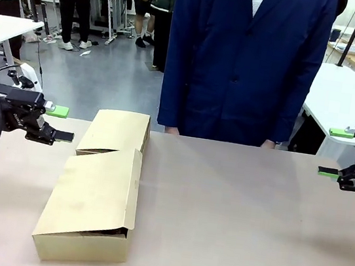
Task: Place items inside the box.
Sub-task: Close the lid of the Mailer Box closest to the robot.
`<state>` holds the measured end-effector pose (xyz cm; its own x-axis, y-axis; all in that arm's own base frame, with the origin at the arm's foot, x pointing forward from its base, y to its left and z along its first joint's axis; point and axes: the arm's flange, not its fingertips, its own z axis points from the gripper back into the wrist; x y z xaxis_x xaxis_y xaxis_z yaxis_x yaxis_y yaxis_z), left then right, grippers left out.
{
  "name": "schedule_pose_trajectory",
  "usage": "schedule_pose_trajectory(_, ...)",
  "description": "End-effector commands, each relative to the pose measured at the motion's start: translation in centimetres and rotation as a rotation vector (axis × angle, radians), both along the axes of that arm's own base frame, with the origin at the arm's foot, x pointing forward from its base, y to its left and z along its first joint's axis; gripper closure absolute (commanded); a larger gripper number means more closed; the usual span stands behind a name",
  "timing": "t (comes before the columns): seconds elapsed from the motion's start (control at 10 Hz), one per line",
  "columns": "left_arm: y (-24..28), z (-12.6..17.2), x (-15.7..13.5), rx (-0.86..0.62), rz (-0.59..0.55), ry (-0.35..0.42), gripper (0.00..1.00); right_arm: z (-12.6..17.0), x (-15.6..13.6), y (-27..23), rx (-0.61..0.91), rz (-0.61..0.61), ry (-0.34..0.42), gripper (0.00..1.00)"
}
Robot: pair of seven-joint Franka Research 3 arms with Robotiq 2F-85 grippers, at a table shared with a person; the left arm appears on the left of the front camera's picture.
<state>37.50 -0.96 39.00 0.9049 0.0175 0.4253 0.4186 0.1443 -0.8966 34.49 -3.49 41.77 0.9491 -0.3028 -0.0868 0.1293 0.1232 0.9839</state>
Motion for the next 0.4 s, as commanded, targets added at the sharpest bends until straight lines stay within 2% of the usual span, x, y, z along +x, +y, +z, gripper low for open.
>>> schedule_pose_trajectory(0.0, 0.08, 0.19, -0.01, -0.016, 0.005, -0.015, 0.0, 0.34, 0.18, 0.22, 0.016, -0.017, 0.012, 0.0)
schedule_pose_trajectory(0.3, 0.08, 0.19, -0.01, -0.016, 0.005, -0.015, 0.0, 0.34, 0.18, 0.22, 0.016, -0.017, 0.012, 0.0)
